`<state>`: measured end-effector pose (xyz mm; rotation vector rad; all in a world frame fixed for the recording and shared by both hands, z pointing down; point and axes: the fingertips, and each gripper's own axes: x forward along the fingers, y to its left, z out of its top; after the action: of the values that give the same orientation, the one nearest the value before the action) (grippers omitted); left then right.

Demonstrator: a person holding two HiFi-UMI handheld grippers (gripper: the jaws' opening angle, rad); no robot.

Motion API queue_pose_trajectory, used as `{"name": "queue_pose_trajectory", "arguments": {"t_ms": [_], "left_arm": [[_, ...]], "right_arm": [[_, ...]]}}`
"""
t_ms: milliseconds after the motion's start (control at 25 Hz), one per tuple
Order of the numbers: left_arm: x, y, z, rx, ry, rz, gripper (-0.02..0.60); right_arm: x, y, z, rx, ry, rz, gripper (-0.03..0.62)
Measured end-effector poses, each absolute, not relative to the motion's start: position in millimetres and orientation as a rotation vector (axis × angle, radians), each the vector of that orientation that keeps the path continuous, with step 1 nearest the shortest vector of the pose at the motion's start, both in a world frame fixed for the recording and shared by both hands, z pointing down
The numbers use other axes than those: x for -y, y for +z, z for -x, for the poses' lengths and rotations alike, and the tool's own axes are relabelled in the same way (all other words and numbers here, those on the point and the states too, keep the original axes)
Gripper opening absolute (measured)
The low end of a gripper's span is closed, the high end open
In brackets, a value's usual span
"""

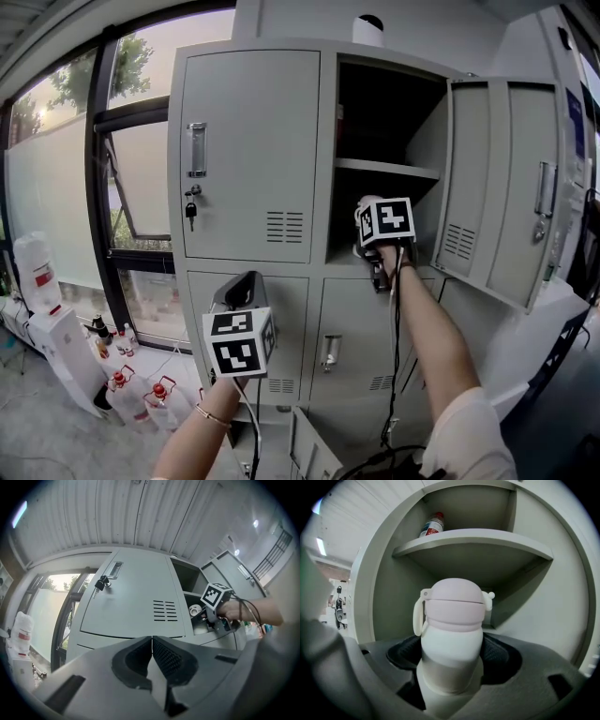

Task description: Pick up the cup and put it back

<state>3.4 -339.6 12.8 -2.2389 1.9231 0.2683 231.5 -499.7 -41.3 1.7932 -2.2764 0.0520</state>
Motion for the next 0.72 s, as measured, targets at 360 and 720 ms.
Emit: {"name": "queue_pose_trajectory", "arguments": {"t_ms": [360, 720], "left_arm": [[324, 29, 0, -1.967, 0.260, 2.240, 0.009], [302, 37, -16, -1.986, 0.234, 2.252, 0.009]], "right_arm": [[480, -45, -229, 2.357, 0.004, -1.751, 0.345], [429, -64, -228, 2.490, -0.057, -1.726, 0.342]]}}
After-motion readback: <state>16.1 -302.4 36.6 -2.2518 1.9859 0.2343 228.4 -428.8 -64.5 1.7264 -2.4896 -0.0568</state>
